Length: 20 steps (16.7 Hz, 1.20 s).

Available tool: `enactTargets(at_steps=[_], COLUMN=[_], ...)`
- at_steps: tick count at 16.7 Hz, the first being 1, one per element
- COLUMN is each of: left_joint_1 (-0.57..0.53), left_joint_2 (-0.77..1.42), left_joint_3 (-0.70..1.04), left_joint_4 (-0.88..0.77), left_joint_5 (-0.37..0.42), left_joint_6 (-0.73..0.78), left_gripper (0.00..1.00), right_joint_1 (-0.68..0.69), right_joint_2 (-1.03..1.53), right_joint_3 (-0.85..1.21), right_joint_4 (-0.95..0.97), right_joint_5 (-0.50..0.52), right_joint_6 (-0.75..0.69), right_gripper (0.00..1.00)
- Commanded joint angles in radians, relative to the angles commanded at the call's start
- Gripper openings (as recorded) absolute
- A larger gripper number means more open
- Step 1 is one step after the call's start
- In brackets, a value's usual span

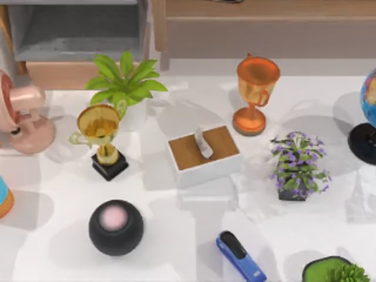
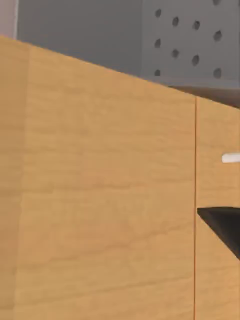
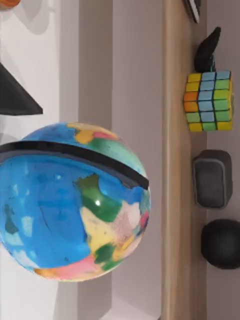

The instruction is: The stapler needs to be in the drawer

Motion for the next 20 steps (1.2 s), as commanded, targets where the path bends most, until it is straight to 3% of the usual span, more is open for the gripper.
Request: enactTargets(at_steps=[12, 16, 20], left_joint_1=[-0.99, -1.235, -1.344], left_joint_2=[0.209, 0.29, 0.341], left_joint_3=[0.202, 0.216, 0.215], left_joint_4=[-0.902, -1.096, -1.197], left_joint_5=[-0.372, -0.457, -0.485], left_joint_6=[-1.376, -1.672, -1.803], left_gripper=[1.0, 1.0, 1.0], right_joint_1=[0.0, 0.0, 0.0], right_joint_2=[0.0, 0.0, 0.0], right_joint_3=[0.0, 0.0, 0.0], right_joint_4=[0.0, 0.0, 0.0], right_joint_5=[0.0, 0.0, 0.0], right_joint_6=[0.0, 0.0, 0.0], right_gripper=[1.0, 1.0, 1.0])
